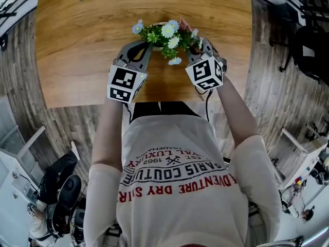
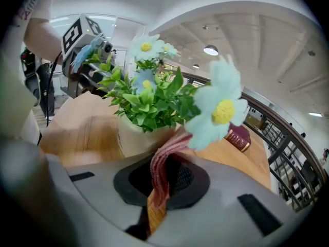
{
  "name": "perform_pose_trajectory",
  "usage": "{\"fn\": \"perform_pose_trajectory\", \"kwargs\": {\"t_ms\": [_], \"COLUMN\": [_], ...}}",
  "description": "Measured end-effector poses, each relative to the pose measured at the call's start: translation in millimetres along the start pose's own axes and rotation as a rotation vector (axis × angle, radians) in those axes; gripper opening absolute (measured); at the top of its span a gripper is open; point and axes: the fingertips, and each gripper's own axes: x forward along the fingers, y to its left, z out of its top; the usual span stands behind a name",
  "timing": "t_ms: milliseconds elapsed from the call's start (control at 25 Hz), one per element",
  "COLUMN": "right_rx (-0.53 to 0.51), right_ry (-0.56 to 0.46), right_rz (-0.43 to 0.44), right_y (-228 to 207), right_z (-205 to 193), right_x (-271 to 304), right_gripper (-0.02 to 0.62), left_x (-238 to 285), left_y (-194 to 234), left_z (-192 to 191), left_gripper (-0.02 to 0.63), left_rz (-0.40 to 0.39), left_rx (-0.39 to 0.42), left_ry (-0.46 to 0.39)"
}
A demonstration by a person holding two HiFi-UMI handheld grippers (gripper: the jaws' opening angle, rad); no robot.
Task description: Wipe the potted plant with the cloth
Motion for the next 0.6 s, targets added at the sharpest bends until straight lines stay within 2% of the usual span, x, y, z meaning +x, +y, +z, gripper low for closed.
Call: {"fn": "perform_pose_trajectory", "kwargs": {"t_ms": [200, 600], "right_rx": [-0.069, -0.025], "right_ry": [0.022, 0.053], "right_rz": [0.027, 0.074], "right_y": [8.7, 39.9], "right_z": [-1.6, -10.5], "right_x": [-3.1, -8.9], "right_gripper": [0.035, 0.035], "left_x": [2.0, 3.3], "left_y": [1.4, 1.0], "left_z": [1.1, 0.4], "left_gripper": [0.015, 0.015], "left_rz": [-0.02, -0.021], "left_rx": [-0.059, -0.004], "left_ry": [-0.003, -0.026]}}
